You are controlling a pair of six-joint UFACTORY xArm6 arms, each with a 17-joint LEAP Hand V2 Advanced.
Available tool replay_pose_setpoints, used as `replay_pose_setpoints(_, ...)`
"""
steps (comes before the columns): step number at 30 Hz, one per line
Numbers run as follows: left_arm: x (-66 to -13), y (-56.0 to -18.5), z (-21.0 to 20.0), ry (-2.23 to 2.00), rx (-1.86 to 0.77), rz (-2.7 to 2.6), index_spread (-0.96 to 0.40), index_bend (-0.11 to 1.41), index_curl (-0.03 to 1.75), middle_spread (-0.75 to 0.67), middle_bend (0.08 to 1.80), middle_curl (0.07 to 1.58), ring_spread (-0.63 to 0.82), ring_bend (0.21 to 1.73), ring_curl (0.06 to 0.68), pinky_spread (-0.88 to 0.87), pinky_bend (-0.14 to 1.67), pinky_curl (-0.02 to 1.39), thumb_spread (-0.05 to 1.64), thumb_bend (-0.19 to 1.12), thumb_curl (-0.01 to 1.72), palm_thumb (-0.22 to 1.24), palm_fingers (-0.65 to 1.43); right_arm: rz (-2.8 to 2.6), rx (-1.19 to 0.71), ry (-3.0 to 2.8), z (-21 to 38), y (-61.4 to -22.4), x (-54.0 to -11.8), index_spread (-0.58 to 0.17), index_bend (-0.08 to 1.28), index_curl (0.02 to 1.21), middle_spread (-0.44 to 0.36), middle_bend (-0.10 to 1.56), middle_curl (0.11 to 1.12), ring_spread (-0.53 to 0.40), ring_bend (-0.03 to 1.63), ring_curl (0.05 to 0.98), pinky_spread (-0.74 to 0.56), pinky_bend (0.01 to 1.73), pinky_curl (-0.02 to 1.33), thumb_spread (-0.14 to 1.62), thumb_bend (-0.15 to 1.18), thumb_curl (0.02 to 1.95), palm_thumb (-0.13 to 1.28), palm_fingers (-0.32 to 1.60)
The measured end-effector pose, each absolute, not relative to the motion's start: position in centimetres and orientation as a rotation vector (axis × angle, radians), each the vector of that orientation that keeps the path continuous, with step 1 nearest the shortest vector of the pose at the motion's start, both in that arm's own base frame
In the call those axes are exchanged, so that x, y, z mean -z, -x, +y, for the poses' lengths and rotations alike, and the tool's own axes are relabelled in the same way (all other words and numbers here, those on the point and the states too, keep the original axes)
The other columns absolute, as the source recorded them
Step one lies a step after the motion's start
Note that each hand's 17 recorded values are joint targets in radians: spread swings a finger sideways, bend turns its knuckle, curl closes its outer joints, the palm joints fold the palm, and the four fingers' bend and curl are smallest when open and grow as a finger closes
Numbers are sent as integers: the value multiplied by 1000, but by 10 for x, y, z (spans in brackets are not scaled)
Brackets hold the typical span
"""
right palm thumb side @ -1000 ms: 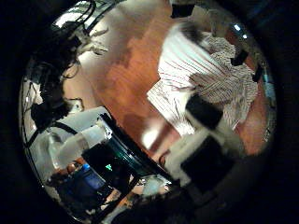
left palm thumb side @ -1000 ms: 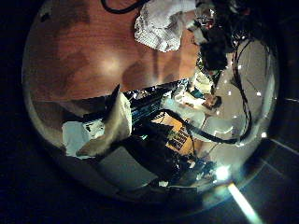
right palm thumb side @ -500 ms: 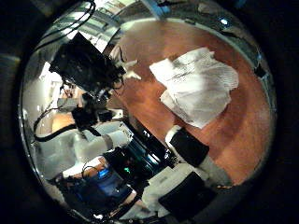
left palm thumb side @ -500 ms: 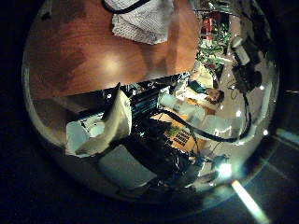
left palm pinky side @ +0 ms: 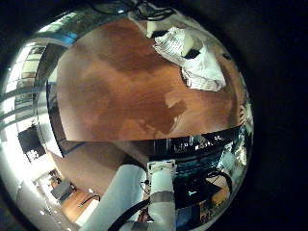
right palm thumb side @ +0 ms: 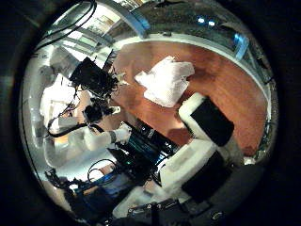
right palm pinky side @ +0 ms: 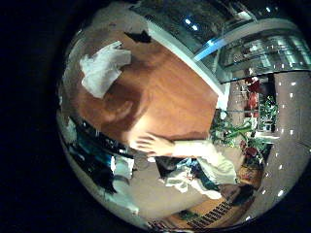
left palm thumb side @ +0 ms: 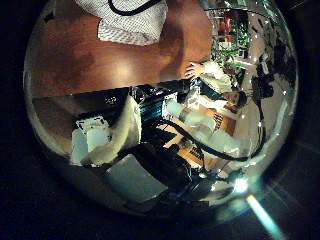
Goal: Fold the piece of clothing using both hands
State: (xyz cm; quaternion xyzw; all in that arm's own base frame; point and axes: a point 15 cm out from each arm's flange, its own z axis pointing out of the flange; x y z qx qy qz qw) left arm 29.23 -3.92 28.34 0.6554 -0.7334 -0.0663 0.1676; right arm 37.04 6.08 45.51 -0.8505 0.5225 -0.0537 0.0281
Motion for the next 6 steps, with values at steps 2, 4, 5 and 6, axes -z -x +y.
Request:
replay_pose_setpoints(2, -283, -287, -40, -1863, 195, -2082, -50, 207, 451, 203, 168, 279, 340, 559, 202, 422, 252, 329, 1195, -17, 368, 437, 215, 1623, 134, 2644, 59, -361, -448, -471, 184, 392, -189, 311, 391, -47, 782, 308, 395, 786, 392, 1502, 75, 349, 797, 260)
replay_pose_setpoints(4, -284, -283, -39, -1869, 198, -2074, -55, 206, 453, 203, 168, 279, 337, 559, 202, 422, 252, 329, 1196, -18, 365, 433, 215, 1631, 107, 2660, 58, -354, -442, -470, 184, 386, -182, 314, 389, -48, 773, 299, 398, 778, 382, 1507, 68, 345, 792, 273)
replay_pose_setpoints(5, -286, -281, -38, -1870, 197, -2074, -56, 204, 453, 204, 172, 279, 336, 558, 201, 421, 251, 328, 1196, -20, 366, 427, 216, 1630, 94, 2671, 59, -351, -440, -468, 186, 385, -181, 314, 388, -49, 769, 295, 399, 774, 377, 1509, 65, 345, 788, 278)
replay_pose_setpoints(6, -287, -279, -38, -1876, 193, -2074, -57, 202, 454, 204, 173, 280, 335, 558, 201, 421, 249, 328, 1196, -19, 366, 426, 219, 1628, 87, 2677, 60, -349, -439, -467, 184, 382, -180, 312, 387, -49, 766, 291, 401, 771, 373, 1509, 60, 343, 785, 281)
